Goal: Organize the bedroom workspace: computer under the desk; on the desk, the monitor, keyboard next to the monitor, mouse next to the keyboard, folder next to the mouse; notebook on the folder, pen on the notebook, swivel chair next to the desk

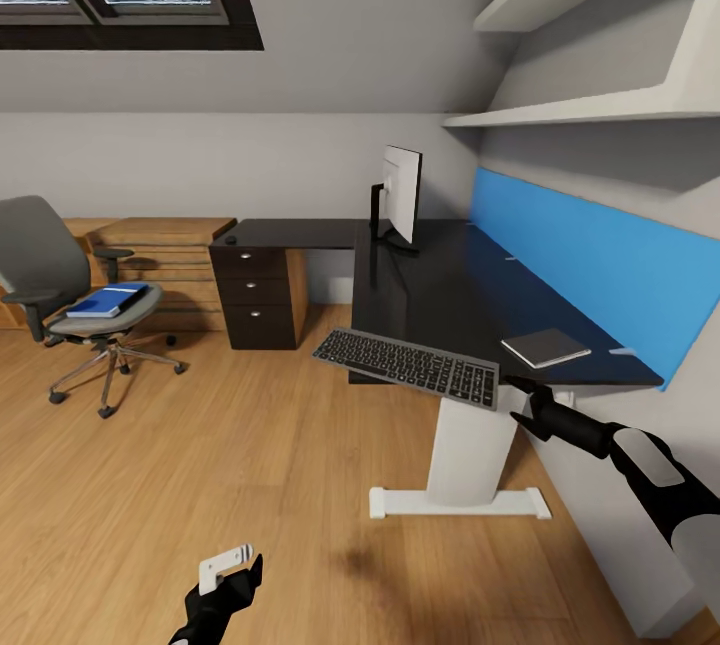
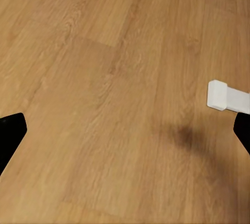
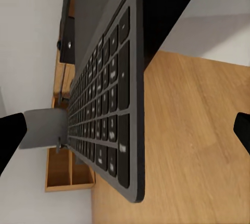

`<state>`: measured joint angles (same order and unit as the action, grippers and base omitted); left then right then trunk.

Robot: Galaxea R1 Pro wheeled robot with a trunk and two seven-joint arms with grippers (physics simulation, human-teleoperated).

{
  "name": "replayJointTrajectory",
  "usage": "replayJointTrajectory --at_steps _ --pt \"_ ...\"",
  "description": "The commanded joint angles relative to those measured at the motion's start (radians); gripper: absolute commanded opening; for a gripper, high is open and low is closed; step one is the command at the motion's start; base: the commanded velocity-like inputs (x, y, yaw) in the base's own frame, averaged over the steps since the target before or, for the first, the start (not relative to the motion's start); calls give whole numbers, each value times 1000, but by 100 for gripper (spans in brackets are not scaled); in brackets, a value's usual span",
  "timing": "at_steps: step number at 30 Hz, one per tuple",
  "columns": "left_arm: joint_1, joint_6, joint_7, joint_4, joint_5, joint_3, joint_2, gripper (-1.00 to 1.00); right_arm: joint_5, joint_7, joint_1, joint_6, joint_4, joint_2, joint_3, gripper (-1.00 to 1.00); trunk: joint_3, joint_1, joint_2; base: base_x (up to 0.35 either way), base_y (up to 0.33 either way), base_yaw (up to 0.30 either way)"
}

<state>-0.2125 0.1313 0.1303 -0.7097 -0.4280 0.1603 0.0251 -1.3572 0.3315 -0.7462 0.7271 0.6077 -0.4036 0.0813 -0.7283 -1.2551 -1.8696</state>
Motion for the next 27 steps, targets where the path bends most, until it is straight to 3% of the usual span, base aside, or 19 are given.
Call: replayJointTrajectory --at_steps 1,27 --pt "-1 5 9 0 -9 8 2 100 1 5 -1 -1 -1 -1 4 100 -1 0 0 16 0 0" --pt "-1 5 7 2 -11 8 4 100 1 5 -1 -3 -6 8 10 100 -1 0 0 84 27 0"
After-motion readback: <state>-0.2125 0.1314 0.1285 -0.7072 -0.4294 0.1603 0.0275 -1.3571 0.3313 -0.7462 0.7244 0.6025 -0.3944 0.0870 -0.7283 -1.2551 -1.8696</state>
